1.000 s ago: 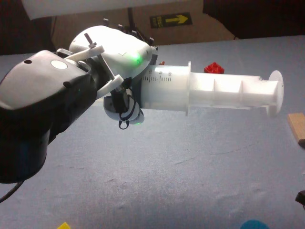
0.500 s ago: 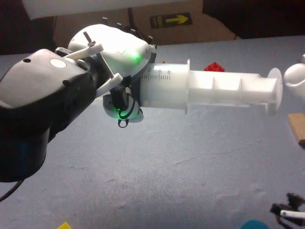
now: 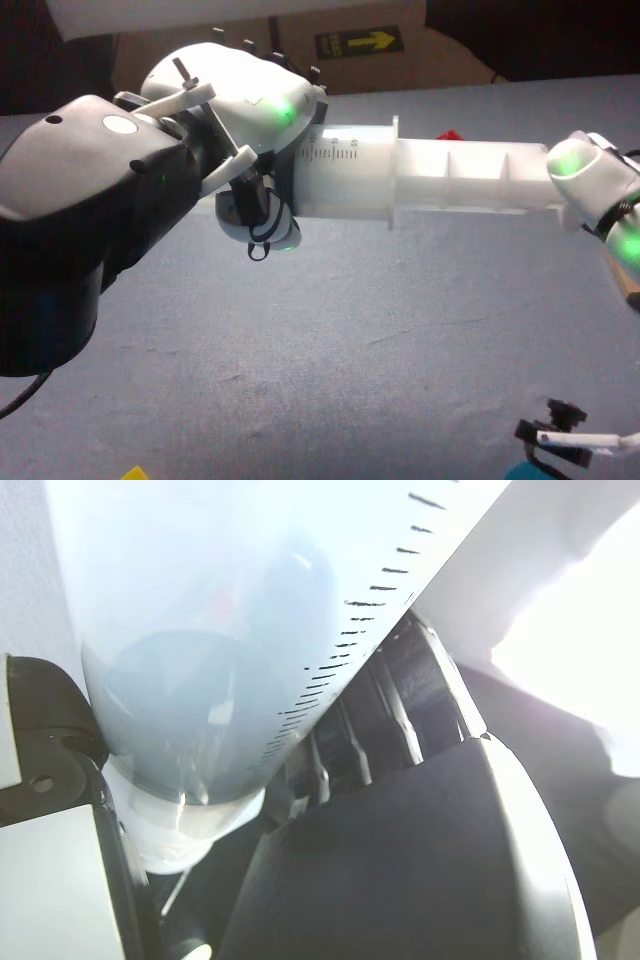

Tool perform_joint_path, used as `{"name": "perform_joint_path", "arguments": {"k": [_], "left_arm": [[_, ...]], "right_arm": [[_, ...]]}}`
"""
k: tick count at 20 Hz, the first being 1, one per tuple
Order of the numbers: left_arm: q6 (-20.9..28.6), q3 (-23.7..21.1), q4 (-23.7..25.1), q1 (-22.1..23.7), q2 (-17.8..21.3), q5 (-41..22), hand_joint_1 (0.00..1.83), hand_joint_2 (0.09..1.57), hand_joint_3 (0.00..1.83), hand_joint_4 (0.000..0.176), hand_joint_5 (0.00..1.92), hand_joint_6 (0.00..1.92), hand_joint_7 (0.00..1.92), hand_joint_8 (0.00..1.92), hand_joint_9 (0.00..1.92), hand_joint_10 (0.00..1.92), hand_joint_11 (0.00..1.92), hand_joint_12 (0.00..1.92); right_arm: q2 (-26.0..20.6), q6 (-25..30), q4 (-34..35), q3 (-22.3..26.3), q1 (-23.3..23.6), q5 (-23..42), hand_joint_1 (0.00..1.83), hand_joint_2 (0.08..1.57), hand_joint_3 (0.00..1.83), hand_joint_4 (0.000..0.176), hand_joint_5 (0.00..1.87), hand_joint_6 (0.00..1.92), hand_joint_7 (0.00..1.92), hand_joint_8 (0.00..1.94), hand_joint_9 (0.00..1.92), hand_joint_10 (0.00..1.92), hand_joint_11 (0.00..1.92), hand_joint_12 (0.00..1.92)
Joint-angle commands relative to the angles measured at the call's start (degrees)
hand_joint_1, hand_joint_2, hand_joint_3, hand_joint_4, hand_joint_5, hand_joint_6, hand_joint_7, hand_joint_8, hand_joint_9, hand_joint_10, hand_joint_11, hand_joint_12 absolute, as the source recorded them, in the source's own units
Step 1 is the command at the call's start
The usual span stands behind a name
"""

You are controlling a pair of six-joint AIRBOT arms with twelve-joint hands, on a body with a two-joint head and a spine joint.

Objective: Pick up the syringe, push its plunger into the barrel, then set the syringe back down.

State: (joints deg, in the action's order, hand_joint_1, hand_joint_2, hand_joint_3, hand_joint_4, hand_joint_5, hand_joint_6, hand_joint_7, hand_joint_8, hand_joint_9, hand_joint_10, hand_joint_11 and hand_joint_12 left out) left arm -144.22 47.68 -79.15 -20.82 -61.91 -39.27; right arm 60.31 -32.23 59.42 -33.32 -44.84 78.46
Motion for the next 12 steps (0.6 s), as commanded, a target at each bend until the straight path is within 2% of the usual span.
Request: {"name": "perform_joint_path", "arguments": {"k": [1,2,8,10,12], "left_arm": [[0.08,-0.27,4.25,0.90,0.22,-1.75,1.36,1.17,0.00,0.000,0.85,1.08,0.84,1.23,0.80,1.42,0.64,1.45],[0.08,-0.27,4.25,0.93,0.22,-1.75,1.36,1.17,0.00,0.000,0.87,1.06,0.83,1.24,0.80,1.41,0.65,1.44],[0.08,-0.41,4.25,0.98,0.20,-1.79,1.36,1.18,0.00,0.000,0.84,1.09,0.78,1.30,0.79,1.43,0.71,1.41],[0.08,-0.23,4.24,1.28,0.17,-1.79,1.36,1.18,0.00,0.000,0.84,1.09,0.80,1.27,0.82,1.41,0.75,1.37],[0.08,-0.05,4.24,1.44,0.09,-1.79,1.36,1.17,0.00,0.000,0.88,0.99,0.81,1.28,0.81,1.43,0.74,1.39]], "right_arm": [[0.24,0.58,-5.07,-0.12,0.65,3.83,0.14,1.05,0.00,0.000,0.18,0.01,0.19,0.01,0.18,0.00,0.00,0.52],[0.98,0.58,-5.98,-0.59,0.84,3.73,0.13,1.04,0.00,0.000,0.19,0.01,0.21,0.01,0.19,0.01,0.00,0.55],[3.52,0.56,-7.61,-1.74,2.26,2.29,0.18,1.05,0.00,0.000,0.16,0.00,0.15,0.00,0.14,0.00,0.00,0.43],[4.28,-0.03,-7.97,-2.17,2.64,1.65,0.18,1.04,0.00,0.000,0.18,0.00,0.18,0.01,0.16,0.01,0.00,0.54],[4.67,-1.37,-8.37,-2.37,3.23,0.88,0.16,1.05,0.00,0.000,0.16,0.00,0.17,0.00,0.16,0.00,0.00,0.52]]}}
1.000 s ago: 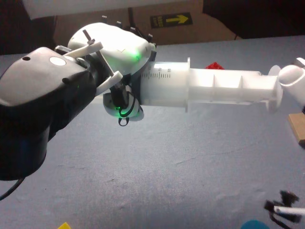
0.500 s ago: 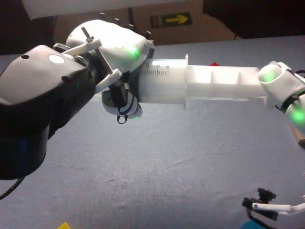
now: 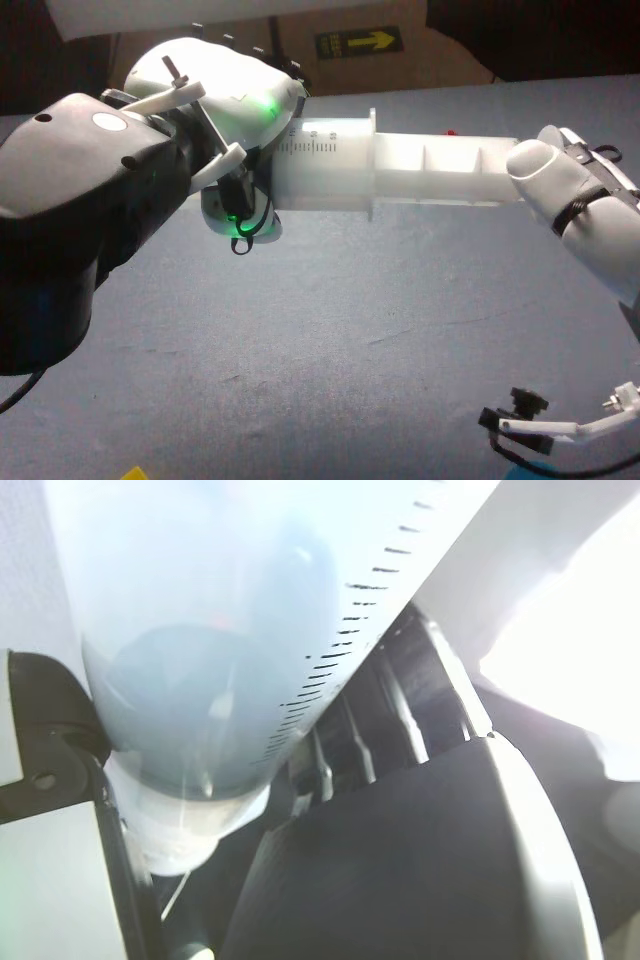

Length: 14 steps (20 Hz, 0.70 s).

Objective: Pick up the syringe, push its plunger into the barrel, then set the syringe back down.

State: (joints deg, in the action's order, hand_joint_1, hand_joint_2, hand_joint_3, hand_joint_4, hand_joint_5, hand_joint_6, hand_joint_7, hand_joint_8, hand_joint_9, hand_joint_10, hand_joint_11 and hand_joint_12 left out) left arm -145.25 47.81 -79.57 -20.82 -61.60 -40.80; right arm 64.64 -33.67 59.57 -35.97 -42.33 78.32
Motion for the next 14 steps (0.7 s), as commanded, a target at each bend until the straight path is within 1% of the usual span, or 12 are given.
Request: {"name": "perform_joint_path", "arguments": {"k": [1,2,4,5,6,7,8,10,11,12,13,14], "left_arm": [[1.11,-0.14,4.65,1.45,-0.21,-0.26,1.36,1.17,0.00,0.000,0.89,0.96,0.81,1.29,0.80,1.44,0.74,1.42],[1.11,-0.14,4.64,1.45,-0.21,-0.25,1.36,1.17,0.00,0.000,0.87,0.97,0.80,1.31,0.81,1.45,0.75,1.41],[1.11,-0.14,4.64,1.47,-0.22,-0.23,1.37,1.16,0.00,0.000,0.86,1.01,0.86,1.20,0.85,1.38,0.72,1.35],[1.12,-0.16,4.64,1.48,-0.25,-0.23,1.37,1.16,0.00,0.000,0.86,0.99,0.84,1.23,0.85,1.38,0.78,1.32],[1.12,-0.19,4.64,1.48,-0.30,-0.23,1.37,1.16,0.00,0.000,0.87,0.98,0.84,1.24,0.85,1.38,0.80,1.29],[1.12,-0.19,4.63,1.47,-0.35,-0.23,1.37,1.15,0.00,0.000,0.89,0.96,0.88,1.19,0.86,1.35,0.81,1.28],[1.12,-0.22,4.63,1.42,-0.36,-0.23,1.37,1.15,0.00,0.000,0.92,0.92,0.84,1.24,0.83,1.39,0.78,1.33],[1.12,-0.15,4.63,1.44,-0.35,-0.23,1.36,1.18,0.00,0.000,0.90,0.94,0.76,1.34,0.80,1.46,0.78,1.39],[1.12,-0.10,4.63,1.51,-0.36,-0.23,1.36,1.19,0.00,0.000,0.88,0.97,0.72,1.38,0.79,1.49,0.79,1.39],[1.12,-0.02,4.63,1.64,-0.38,-0.23,1.46,1.17,0.00,0.000,0.87,0.92,0.73,1.34,0.77,1.41,0.79,1.58],[1.12,0.09,4.63,1.72,-0.44,-0.23,1.38,1.17,0.00,0.000,0.87,0.96,0.78,1.30,0.83,1.41,0.81,1.39],[1.12,0.14,4.63,1.72,-0.45,-0.23,1.37,1.17,0.00,0.000,0.88,0.98,0.78,1.30,0.83,1.42,0.81,1.33]], "right_arm": [[0.65,-0.48,-8.53,0.16,1.20,0.68,0.13,1.06,0.01,0.000,0.16,0.00,0.17,0.00,0.16,0.00,0.00,0.50],[1.10,-0.97,-8.53,-0.07,1.83,0.41,0.10,1.07,0.01,0.000,0.17,0.00,0.18,0.00,0.17,0.00,0.00,0.47],[1.99,-1.30,-9.36,-0.98,2.97,-1.17,0.10,1.07,0.00,0.000,0.17,0.00,0.16,0.00,0.14,0.00,0.00,0.43],[2.33,-1.41,-9.99,-1.39,3.23,-1.83,0.09,1.07,0.00,0.000,0.16,0.00,0.15,0.00,0.14,0.00,0.00,0.43],[2.76,-1.54,-10.66,-1.84,3.77,-3.11,0.03,1.08,0.00,0.000,0.12,0.00,0.13,0.00,0.12,0.00,0.00,0.40],[3.37,-1.49,-11.02,-2.35,4.41,-4.28,0.03,1.09,0.00,0.000,0.11,0.00,0.12,0.00,0.11,0.00,0.00,0.37],[3.94,-1.45,-11.22,-2.80,4.88,-4.87,0.02,1.10,0.00,0.000,0.10,0.00,0.11,0.00,0.11,0.00,0.00,0.35],[5.44,-1.60,-11.37,-3.92,6.03,-5.86,0.06,1.10,0.00,0.000,0.12,0.01,0.12,0.00,0.11,0.00,0.00,0.34],[5.90,-1.82,-11.36,-4.19,6.35,-6.25,0.06,1.10,0.00,0.000,0.12,0.01,0.12,0.00,0.11,0.00,0.00,0.32],[6.34,-2.25,-11.36,-4.26,6.79,-6.52,0.04,1.10,0.00,0.000,0.11,0.00,0.11,0.00,0.11,0.00,0.00,0.34],[6.84,-2.56,-11.30,-4.25,7.47,-6.50,0.05,1.09,0.00,0.000,0.11,0.00,0.11,0.00,0.12,0.00,0.00,0.35],[7.28,-2.73,-10.69,-4.26,8.06,-6.64,0.05,1.10,0.00,0.000,0.10,0.00,0.10,0.00,0.10,0.00,0.00,0.35]]}}
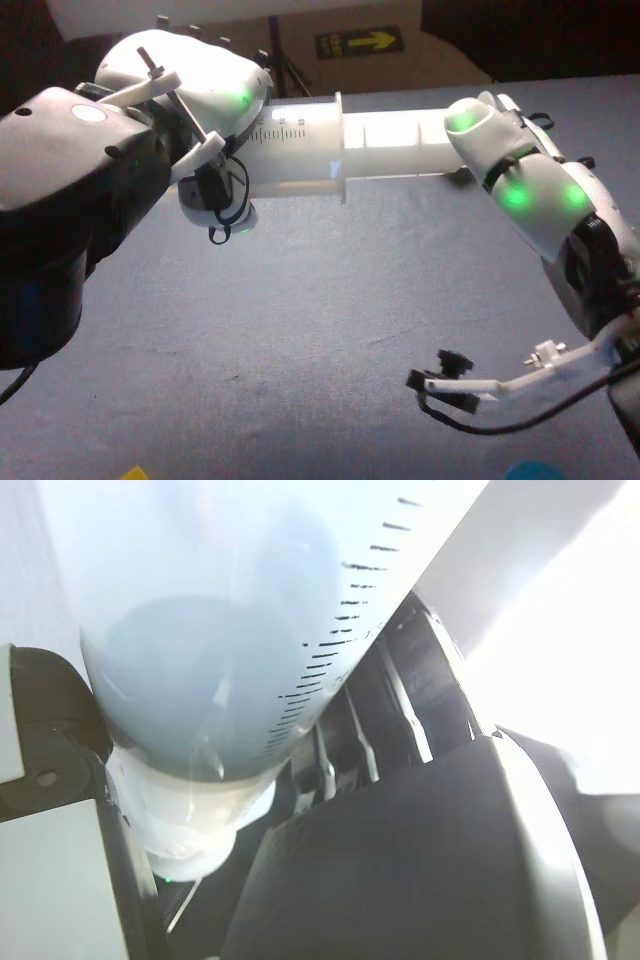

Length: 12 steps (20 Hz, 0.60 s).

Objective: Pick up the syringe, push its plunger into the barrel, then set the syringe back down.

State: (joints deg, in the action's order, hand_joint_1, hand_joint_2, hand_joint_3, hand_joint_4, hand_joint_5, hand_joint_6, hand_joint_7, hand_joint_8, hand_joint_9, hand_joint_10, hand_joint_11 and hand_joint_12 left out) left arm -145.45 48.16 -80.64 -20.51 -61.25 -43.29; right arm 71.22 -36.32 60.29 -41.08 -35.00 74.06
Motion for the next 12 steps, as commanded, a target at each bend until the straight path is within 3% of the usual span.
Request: {"name": "perform_joint_path", "arguments": {"k": [1,2,4,8,9,10,12], "left_arm": [[1.31,-0.18,5.70,1.42,-0.79,2.26,1.36,1.18,0.00,0.000,0.88,0.97,0.77,1.33,0.83,1.43,0.81,1.31],[1.31,-0.18,5.70,1.42,-0.79,2.40,1.46,1.16,0.00,0.000,0.88,0.92,0.76,1.29,0.82,1.35,0.79,1.55],[1.31,-0.27,5.70,1.48,-0.79,2.54,1.49,1.15,0.00,0.000,0.88,0.90,0.77,1.27,0.82,1.33,0.78,1.62],[1.31,-0.38,5.69,1.70,-0.88,2.58,1.49,1.15,0.00,0.000,0.86,0.92,0.78,1.27,0.81,1.33,0.82,1.58],[1.31,-0.34,5.69,1.78,-0.88,2.60,1.39,1.17,0.00,0.000,0.86,0.98,0.79,1.30,0.83,1.39,0.81,1.39],[1.31,-0.29,5.69,1.88,-0.89,2.60,1.47,1.15,0.00,0.000,0.88,0.91,0.80,1.25,0.84,1.31,0.81,1.54],[1.31,-0.23,5.68,1.95,-0.88,2.60,1.37,1.18,0.00,0.000,0.87,0.97,0.78,1.32,0.83,1.43,0.81,1.33]], "right_arm": [[1.22,-0.48,-10.59,0.82,1.41,-2.83,0.04,1.10,0.00,0.000,0.09,0.00,0.10,0.00,0.10,0.00,0.00,0.35],[1.72,-1.00,-10.18,0.81,1.80,-3.19,0.05,1.10,0.00,0.000,0.11,0.00,0.11,0.00,0.10,0.00,0.00,0.38],[2.89,-1.64,-10.18,0.83,2.04,-3.57,0.05,1.09,0.00,0.000,0.11,0.00,0.11,0.00,0.10,0.00,0.00,0.38],[4.60,-2.30,-10.06,0.69,3.02,-5.30,0.03,1.10,0.00,0.000,0.12,0.00,0.12,0.00,0.11,0.00,0.00,0.38],[4.91,-2.31,-10.02,0.63,3.39,-5.64,0.03,1.10,0.00,0.000,0.12,0.00,0.12,0.00,0.11,0.00,0.00,0.40],[5.38,-2.46,-10.02,0.42,3.75,-5.87,0.04,1.10,0.00,0.000,0.13,0.00,0.12,0.00,0.11,0.00,0.00,0.40],[6.14,-2.71,-10.04,-0.01,4.34,-7.05,0.08,1.09,0.00,0.000,0.14,0.01,0.13,0.00,0.11,0.00,0.00,0.39]]}}
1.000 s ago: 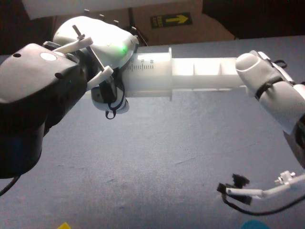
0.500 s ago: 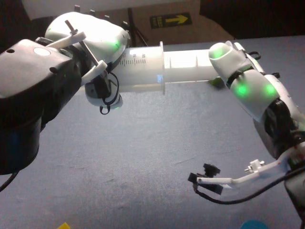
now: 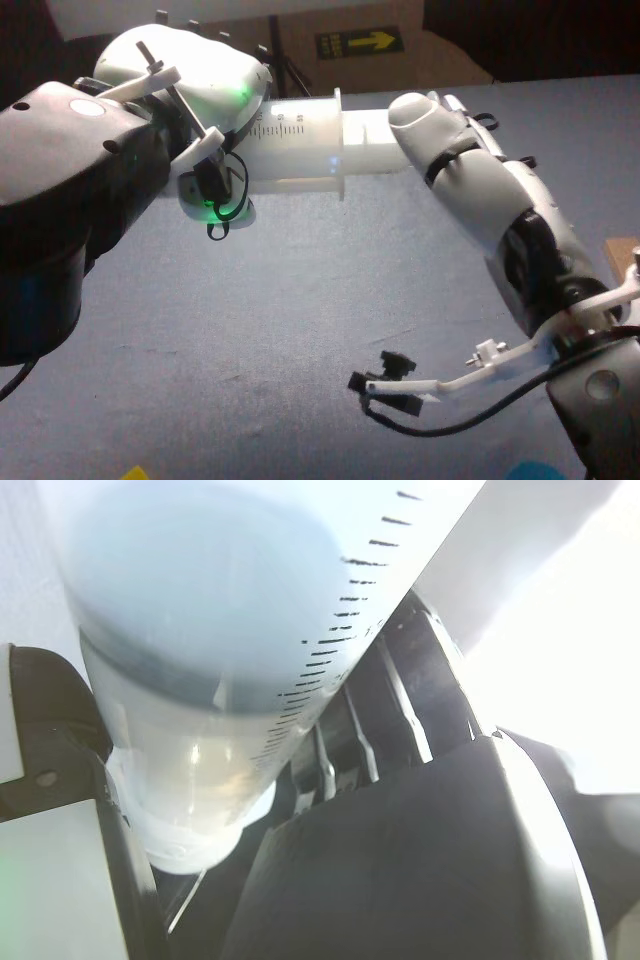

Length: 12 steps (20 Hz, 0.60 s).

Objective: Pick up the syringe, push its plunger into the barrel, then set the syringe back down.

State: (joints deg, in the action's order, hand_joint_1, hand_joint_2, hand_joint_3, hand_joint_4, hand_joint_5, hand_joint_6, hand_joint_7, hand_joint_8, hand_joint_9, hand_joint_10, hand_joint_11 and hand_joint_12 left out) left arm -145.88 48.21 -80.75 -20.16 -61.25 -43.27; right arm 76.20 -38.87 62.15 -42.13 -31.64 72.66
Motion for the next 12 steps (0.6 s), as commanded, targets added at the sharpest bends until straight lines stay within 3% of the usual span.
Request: {"name": "perform_joint_path", "arguments": {"k": [1,3,4,12], "left_arm": [[1.75,-0.27,5.78,1.61,-0.87,2.60,1.36,1.18,0.00,0.000,0.87,0.97,0.75,1.36,0.81,1.46,0.81,1.34],[0.60,-0.24,3.98,1.72,-0.88,2.61,1.36,1.18,0.00,0.000,0.88,0.96,0.76,1.35,0.81,1.45,0.80,1.33],[-0.16,-0.32,3.74,1.76,-0.88,2.61,1.46,1.16,0.00,0.000,0.88,0.92,0.75,1.31,0.80,1.37,0.78,1.56],[-0.33,-0.31,3.75,1.94,-0.88,2.63,1.49,1.15,0.00,0.000,0.88,0.90,0.80,1.24,0.83,1.30,0.81,1.57]], "right_arm": [[1.47,-0.12,-11.91,0.85,1.29,-6.97,0.08,1.09,0.00,0.000,0.13,0.00,0.13,0.00,0.11,0.00,0.00,0.39],[1.77,-0.05,-12.21,0.57,1.64,-8.46,0.06,1.10,0.00,0.000,0.11,0.00,0.11,0.00,0.10,0.00,0.00,0.36],[1.99,-0.03,-12.28,0.38,1.79,-9.13,0.06,1.10,0.00,0.000,0.11,0.00,0.11,0.00,0.10,0.00,0.00,0.36],[3.99,-0.43,-14.47,0.20,2.73,-10.88,0.07,1.09,0.00,0.000,0.12,0.00,0.12,0.00,0.11,0.00,0.00,0.38]]}}
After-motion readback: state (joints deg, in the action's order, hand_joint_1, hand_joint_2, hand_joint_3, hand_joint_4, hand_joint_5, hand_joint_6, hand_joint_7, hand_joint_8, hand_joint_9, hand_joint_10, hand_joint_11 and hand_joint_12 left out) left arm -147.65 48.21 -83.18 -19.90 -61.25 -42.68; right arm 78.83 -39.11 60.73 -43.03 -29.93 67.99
